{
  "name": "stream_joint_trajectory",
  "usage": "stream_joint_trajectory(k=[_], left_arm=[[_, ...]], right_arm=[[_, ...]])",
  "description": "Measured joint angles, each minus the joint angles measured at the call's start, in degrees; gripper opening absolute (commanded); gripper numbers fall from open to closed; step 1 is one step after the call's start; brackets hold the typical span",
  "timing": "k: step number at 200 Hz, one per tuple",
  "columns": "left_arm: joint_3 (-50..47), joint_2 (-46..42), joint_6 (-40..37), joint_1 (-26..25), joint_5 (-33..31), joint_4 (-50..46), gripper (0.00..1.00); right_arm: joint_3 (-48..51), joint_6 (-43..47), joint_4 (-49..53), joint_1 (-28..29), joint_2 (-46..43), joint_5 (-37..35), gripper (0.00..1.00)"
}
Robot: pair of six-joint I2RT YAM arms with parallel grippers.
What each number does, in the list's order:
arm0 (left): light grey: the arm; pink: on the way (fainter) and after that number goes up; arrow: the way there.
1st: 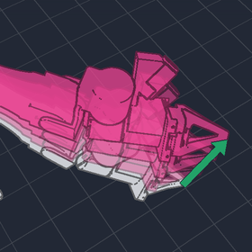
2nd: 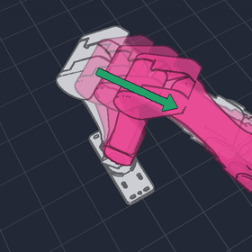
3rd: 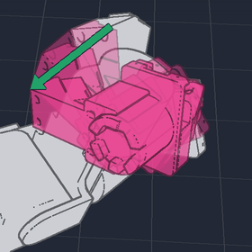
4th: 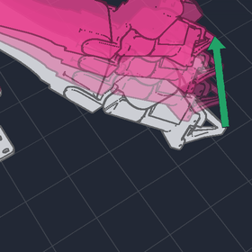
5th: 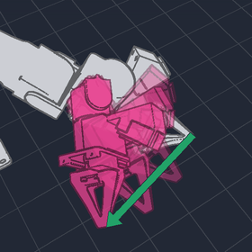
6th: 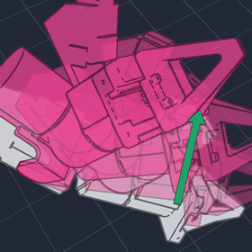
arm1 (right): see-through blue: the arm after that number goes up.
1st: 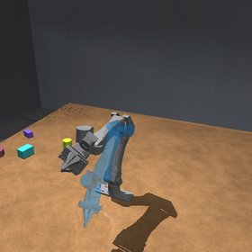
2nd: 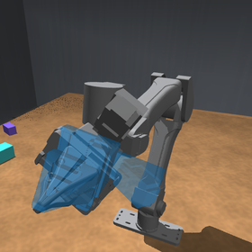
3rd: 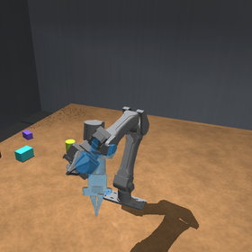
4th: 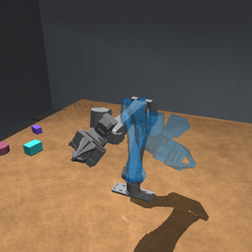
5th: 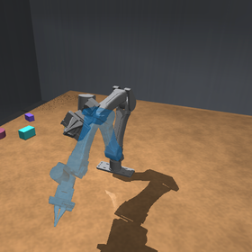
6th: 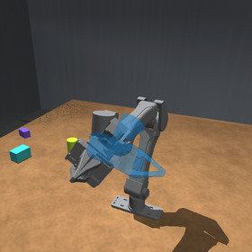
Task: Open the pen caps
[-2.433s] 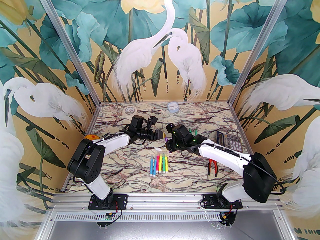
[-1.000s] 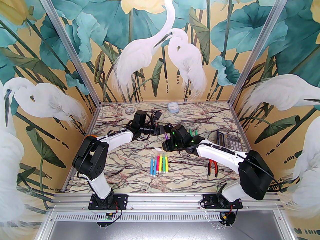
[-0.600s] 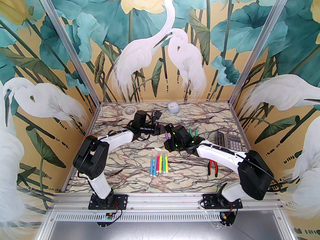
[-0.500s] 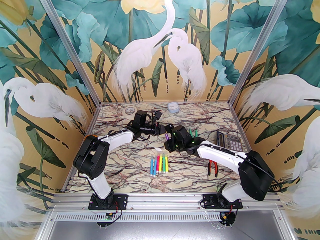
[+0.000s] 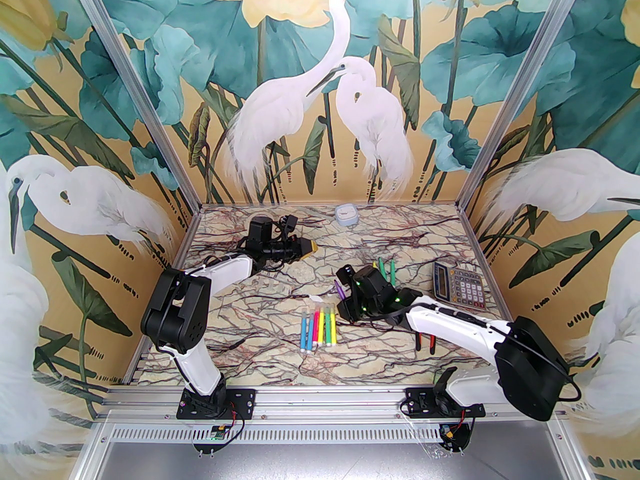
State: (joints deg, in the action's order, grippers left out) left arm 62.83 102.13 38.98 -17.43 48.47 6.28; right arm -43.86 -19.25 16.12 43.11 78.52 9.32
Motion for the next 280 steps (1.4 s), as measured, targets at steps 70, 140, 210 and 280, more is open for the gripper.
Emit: stream_joint_trajectory(k=[70,140,210,280], left_arm=[[12.76,0.00,-15.69,-7.13,-26.32,-36.44,0.00],[14.05,5.27,-19.17,-9.79,-38.25,-50.69,0.00],[14.03,8.17,-19.69,-10.49,-44.06,-55.10,0.05],[14.53,10.88,-19.76,-10.51,-49.22,-56.17,0.15]], right_arm=[[-5.95,-4.11,1.84,-7.23,10.05,-8.61,0.00],[-11.56,-6.45,3.91,-11.02,20.65,-12.04,0.00],[-15.67,-6.49,5.14,-12.76,25.24,-15.43,0.02],[-17.88,-6.49,6.84,-12.92,27.41,-17.31,0.07]])
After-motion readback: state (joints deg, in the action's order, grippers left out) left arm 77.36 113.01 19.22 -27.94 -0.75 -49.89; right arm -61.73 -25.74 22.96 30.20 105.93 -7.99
